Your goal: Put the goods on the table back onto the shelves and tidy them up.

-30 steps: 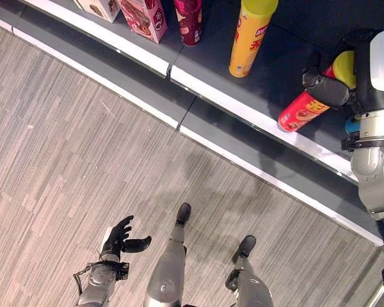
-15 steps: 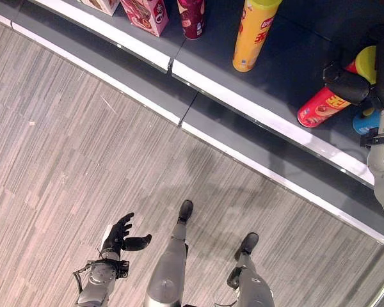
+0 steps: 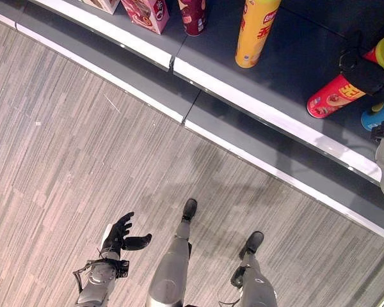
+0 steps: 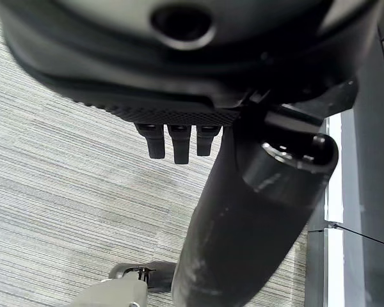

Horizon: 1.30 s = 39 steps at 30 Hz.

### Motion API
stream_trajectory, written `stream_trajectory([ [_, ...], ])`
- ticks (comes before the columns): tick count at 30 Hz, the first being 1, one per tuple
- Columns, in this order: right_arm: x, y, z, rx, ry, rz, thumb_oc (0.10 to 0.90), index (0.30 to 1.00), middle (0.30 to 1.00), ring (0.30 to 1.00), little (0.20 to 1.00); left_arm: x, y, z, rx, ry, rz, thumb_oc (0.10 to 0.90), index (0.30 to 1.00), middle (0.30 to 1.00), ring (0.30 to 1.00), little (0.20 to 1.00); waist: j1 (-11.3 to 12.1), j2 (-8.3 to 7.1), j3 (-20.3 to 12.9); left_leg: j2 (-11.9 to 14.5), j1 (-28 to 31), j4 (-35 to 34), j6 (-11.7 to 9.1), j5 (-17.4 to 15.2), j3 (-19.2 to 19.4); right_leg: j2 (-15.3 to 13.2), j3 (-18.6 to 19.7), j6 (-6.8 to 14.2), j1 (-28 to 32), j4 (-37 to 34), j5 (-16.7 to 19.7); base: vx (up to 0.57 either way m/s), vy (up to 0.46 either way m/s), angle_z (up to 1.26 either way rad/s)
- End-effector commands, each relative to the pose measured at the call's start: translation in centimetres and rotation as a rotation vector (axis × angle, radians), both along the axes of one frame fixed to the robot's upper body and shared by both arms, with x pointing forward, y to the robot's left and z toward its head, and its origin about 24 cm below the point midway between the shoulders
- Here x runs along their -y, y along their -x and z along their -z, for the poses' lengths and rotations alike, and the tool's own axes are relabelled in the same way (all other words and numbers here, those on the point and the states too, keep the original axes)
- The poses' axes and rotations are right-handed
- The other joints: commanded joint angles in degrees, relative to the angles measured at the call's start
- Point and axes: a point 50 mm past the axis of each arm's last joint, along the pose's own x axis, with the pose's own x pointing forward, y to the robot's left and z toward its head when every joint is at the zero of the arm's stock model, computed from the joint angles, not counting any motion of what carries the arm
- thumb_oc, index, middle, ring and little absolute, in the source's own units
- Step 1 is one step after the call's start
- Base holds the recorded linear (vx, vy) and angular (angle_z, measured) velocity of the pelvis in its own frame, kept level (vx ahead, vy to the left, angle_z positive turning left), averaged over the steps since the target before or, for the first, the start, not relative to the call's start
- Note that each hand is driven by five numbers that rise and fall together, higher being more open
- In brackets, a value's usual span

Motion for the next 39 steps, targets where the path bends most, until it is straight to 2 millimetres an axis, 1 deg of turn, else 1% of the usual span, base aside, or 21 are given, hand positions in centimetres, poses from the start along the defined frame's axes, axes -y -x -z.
stream_trajectory([
  [1,0.2,2.0,-5.3,0.209,0.121,0.049,0.400,0.300,0.300,0.300,0.300,-1.4,1.0,-0.1,0.005,-0.060,-0.015,0.800,0.900,0.900,0.900,0.900,0.6,-0.30,-4.9,0.3,1.6,-3.1,-0.6,-3.1,2.1,-4.1,0.4,3.8,-1.5,4.1,-1.6,0.00,0.000,0.00],
  [2,0.2,2.0,-5.3,0.209,0.121,0.049,0.400,0.300,0.300,0.300,0.300,-1.4,1.0,-0.1,0.005,-0.060,-0.015,0.800,0.900,0.900,0.900,0.900,0.6,-0.30,-4.9,0.3,1.6,-3.1,-0.6,-3.1,2.1,-4.1,0.4,3.8,-1.5,4.1,-1.6,0.00,0.000,0.00],
  [3,-0.2,1.9,-5.2,0.208,0.118,0.030,0.773,0.860,0.860,0.860,0.860,-1.3,1.0,-0.1,0.005,-0.060,-0.018,0.800,0.900,0.900,0.900,0.900,0.5,-0.41,-5.1,0.3,1.7,-3.2,-0.5,-3.2,2.0,-4.1,0.4,3.8,-1.5,4.1,-1.8,0.00,0.000,0.00],
  [4,-0.4,1.8,-5.2,0.209,0.118,0.021,0.800,0.900,0.900,0.900,0.900,-1.3,1.0,-0.1,0.006,-0.059,-0.015,0.800,0.900,0.900,0.900,0.900,0.4,-0.55,-5.2,0.3,1.7,-3.1,-0.4,-3.3,2.0,-4.0,0.4,3.8,-1.4,4.1,-1.8,0.00,0.000,0.00],
  [17,-1.6,2.1,-5.7,0.240,0.120,-0.041,0.800,0.900,0.900,0.900,0.900,-1.5,1.2,0.1,-0.011,-0.062,-0.031,0.800,0.900,0.900,0.900,0.900,0.3,-1.63,-5.6,0.5,2.2,-2.8,-0.3,-3.7,1.7,-3.7,0.0,3.7,-0.5,3.8,-1.9,0.00,0.000,0.00],
  [21,-1.9,2.5,-6.1,0.264,0.133,-0.055,0.800,0.900,0.900,0.900,0.900,-1.7,1.2,0.2,-0.020,-0.070,-0.036,0.800,0.900,0.900,0.900,0.900,0.4,-2.15,-6.0,0.7,2.5,-3.3,-0.4,-3.6,1.7,-3.5,-0.2,3.8,-0.1,3.4,-1.8,0.00,0.000,0.00],
  [22,-2.3,2.9,-6.4,0.288,0.138,-0.072,0.800,0.900,0.900,0.900,0.900,-1.8,1.3,0.3,-0.031,-0.074,-0.038,0.800,0.900,0.900,0.900,0.900,0.2,-2.52,-6.4,0.8,2.7,-3.5,-0.5,-3.6,1.8,-3.4,-0.1,3.8,0.0,3.2,-1.6,0.00,0.000,0.00],
  [26,-3.1,3.5,-7.0,0.325,0.157,-0.108,0.800,0.900,0.900,0.900,0.900,-2.0,1.3,0.3,-0.037,-0.077,-0.042,0.800,0.900,0.900,0.900,0.900,0.0,-3.10,-6.9,1.0,3.1,-3.7,-0.6,-3.7,2.0,-3.2,-0.1,3.9,0.3,2.7,-1.4,0.00,0.000,0.00],
  [27,-3.3,3.8,-7.2,0.339,0.160,-0.120,0.800,0.900,0.900,0.900,0.900,-2.1,1.2,0.3,-0.039,-0.081,-0.044,0.800,0.900,0.900,0.900,0.900,-0.2,-3.29,-7.1,0.8,3.0,-3.8,-0.5,-3.3,2.0,-3.3,-0.1,4.0,0.1,2.5,-0.9,0.00,0.009,0.03],
  [29,-4.2,4.6,-7.7,0.387,0.172,-0.166,0.800,0.900,0.900,0.900,0.900,-2.3,1.2,0.3,-0.045,-0.086,-0.050,0.800,0.900,0.900,0.900,0.900,-0.6,-3.78,-7.6,1.1,3.3,-4.0,-0.7,-3.7,2.2,-2.9,0.3,4.0,0.3,2.0,-0.8,0.00,0.004,0.02],
  [31,-4.4,4.9,-7.9,0.398,0.179,-0.179,0.800,0.900,0.900,0.900,0.900,-2.3,1.2,0.3,-0.045,-0.087,-0.052,0.800,0.900,0.900,0.900,0.900,-0.7,-3.95,-7.6,1.1,3.1,-4.1,-0.7,-3.3,2.3,-3.0,0.3,4.0,0.2,1.9,-0.4,0.00,0.000,0.00],
  [32,-4.7,5.1,-7.9,0.400,0.186,-0.194,0.800,0.900,0.900,0.900,0.900,-2.4,1.1,0.2,-0.042,-0.088,-0.054,0.800,0.900,0.900,0.900,0.900,-0.8,-4.08,-7.8,1.2,3.3,-4.1,-0.8,-3.6,2.4,-2.7,0.5,4.0,0.4,1.7,-0.6,0.00,0.000,0.00],
  [33,-4.7,5.1,-7.9,0.401,0.186,-0.192,0.800,0.900,0.900,0.900,0.900,-2.4,1.1,0.2,-0.041,-0.089,-0.053,0.800,0.900,0.900,0.900,0.900,-0.8,-4.14,-7.8,1.1,3.1,-4.2,-0.7,-3.2,2.3,-2.9,0.5,4.1,0.1,1.7,-0.3,0.00,0.000,0.00],
  [36,-5.3,6.0,-7.7,0.424,0.195,-0.233,0.800,0.900,0.900,0.900,0.900,-2.4,0.9,0.2,-0.030,-0.078,-0.079,0.800,0.900,0.900,0.900,0.900,-1.8,-4.52,-7.8,1.1,3.2,-4.2,-0.6,-3.3,2.7,-2.7,0.9,4.0,-0.2,1.5,-0.1,-0.01,0.013,-0.03],
  [38,-5.6,6.4,-6.7,0.410,0.154,-0.294,0.800,0.900,0.900,0.900,0.900,-2.2,1.0,0.3,-0.031,-0.068,-0.094,0.800,0.900,0.900,0.900,0.900,-2.4,-4.69,-7.6,1.1,3.2,-4.2,-0.6,-3.3,3.0,-2.6,1.2,4.0,-0.3,1.4,-0.1,0.00,0.009,-0.02],
  [39,-5.7,6.6,-5.5,0.383,0.090,-0.359,0.800,0.900,0.900,0.900,0.900,-2.2,1.1,0.4,-0.036,-0.062,-0.103,0.800,0.900,0.900,0.900,0.900,-2.8,-4.85,-7.4,1.2,3.3,-4.3,-0.7,-3.4,3.1,-2.6,1.4,4.0,-0.3,1.4,-0.1,0.00,0.000,0.00],
])
